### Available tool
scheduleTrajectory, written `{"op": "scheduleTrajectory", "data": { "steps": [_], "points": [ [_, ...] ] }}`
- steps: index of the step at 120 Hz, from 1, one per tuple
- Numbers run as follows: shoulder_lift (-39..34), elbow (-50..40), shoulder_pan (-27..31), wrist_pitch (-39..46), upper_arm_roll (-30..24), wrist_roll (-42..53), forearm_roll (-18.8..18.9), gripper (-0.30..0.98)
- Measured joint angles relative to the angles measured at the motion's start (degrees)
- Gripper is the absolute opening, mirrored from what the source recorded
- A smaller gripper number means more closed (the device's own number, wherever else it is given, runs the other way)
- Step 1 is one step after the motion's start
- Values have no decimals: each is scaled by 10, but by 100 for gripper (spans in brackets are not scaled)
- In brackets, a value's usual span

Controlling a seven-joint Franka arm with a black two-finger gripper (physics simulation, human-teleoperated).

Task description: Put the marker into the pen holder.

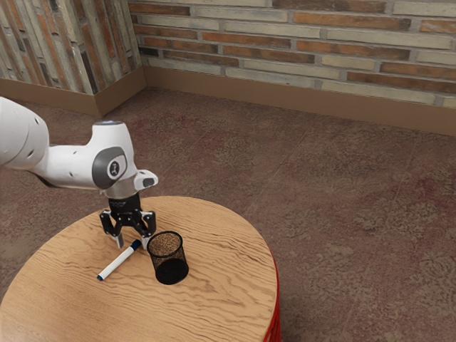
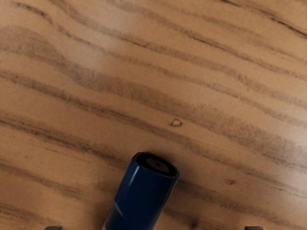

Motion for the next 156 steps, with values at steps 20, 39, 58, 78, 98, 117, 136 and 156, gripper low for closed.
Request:
{"op": "scheduleTrajectory", "data": {
  "steps": [20, 39, 58, 78, 98, 117, 136, 156],
  "points": [
    [3, -1, 0, 9, 0, 2, -1, 48],
    [5, -10, 1, 17, 0, 3, -2, 48],
    [3, -13, 0, 24, 1, 4, 3, 23],
    [3, -13, 0, 28, 1, 3, 7, 2],
    [0, -12, 0, 29, 1, -1, 12, -6],
    [-42, -13, 0, 30, 1, -9, 33, -9],
    [-115, -13, 1, 30, -3, -16, 83, -10],
    [-205, -43, 5, 32, -38, -24, 117, -10]
  ]
}}
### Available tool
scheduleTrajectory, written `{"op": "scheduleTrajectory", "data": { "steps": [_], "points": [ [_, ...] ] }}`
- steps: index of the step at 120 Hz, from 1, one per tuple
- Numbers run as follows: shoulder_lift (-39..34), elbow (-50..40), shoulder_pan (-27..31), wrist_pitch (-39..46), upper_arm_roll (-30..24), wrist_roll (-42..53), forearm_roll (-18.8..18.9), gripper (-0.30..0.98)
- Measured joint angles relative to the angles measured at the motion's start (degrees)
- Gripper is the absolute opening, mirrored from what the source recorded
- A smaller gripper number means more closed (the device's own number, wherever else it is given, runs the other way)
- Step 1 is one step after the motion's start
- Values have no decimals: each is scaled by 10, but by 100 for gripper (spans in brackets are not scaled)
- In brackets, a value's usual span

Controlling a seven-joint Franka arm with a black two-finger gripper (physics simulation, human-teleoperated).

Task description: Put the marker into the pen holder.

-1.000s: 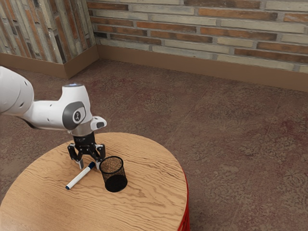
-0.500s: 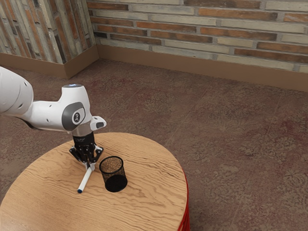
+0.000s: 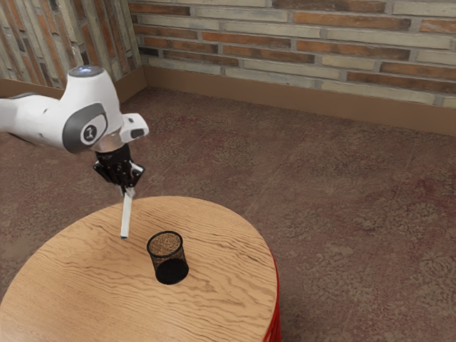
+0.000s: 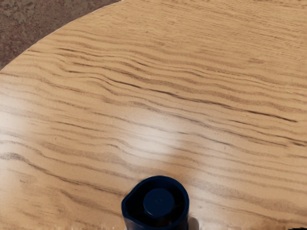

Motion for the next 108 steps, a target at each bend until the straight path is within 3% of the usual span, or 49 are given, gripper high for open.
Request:
{"op": "scheduleTrajectory", "data": {
  "steps": [27, 56, 93, 108],
  "points": [
    [-101, -55, -5, 20, -62, -12, 13, -10],
    [-139, -103, -6, 47, -121, -32, 13, -10],
    [-144, -135, -6, 73, -138, -66, 13, -10],
    [-145, -138, -6, 74, -144, -72, 2, 18]
  ]
}}
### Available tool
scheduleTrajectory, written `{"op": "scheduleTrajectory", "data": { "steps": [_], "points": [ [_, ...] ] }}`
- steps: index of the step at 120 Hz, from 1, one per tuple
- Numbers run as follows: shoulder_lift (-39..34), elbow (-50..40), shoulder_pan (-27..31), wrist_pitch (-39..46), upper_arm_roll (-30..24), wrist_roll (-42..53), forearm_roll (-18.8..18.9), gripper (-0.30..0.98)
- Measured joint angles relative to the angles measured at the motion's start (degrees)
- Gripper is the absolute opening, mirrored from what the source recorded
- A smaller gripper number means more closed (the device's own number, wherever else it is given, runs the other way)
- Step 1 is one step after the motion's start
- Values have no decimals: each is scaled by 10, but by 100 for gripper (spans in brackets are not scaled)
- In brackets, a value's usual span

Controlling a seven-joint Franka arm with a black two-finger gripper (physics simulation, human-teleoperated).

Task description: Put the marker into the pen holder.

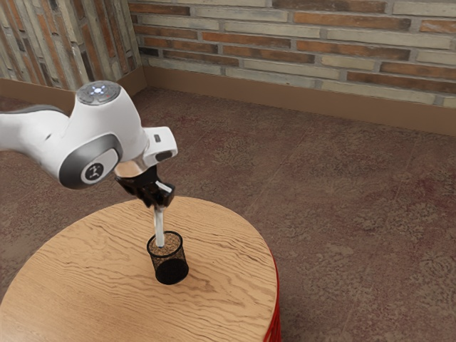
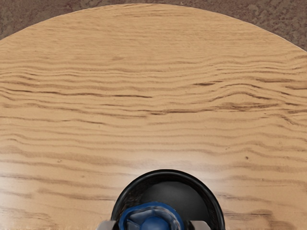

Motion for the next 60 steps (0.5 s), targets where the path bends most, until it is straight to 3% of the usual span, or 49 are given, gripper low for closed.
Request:
{"op": "scheduleTrajectory", "data": {
  "steps": [25, 37, 51, 60],
  "points": [
    [16, 39, 0, -2, 21, -3, -7, 50],
    [79, 188, 2, -60, 73, -4, -14, 57],
    [157, 416, 3, -210, 92, -4, -20, 62],
    [180, 489, -10, -290, 114, 2, -22, 64]
  ]
}}
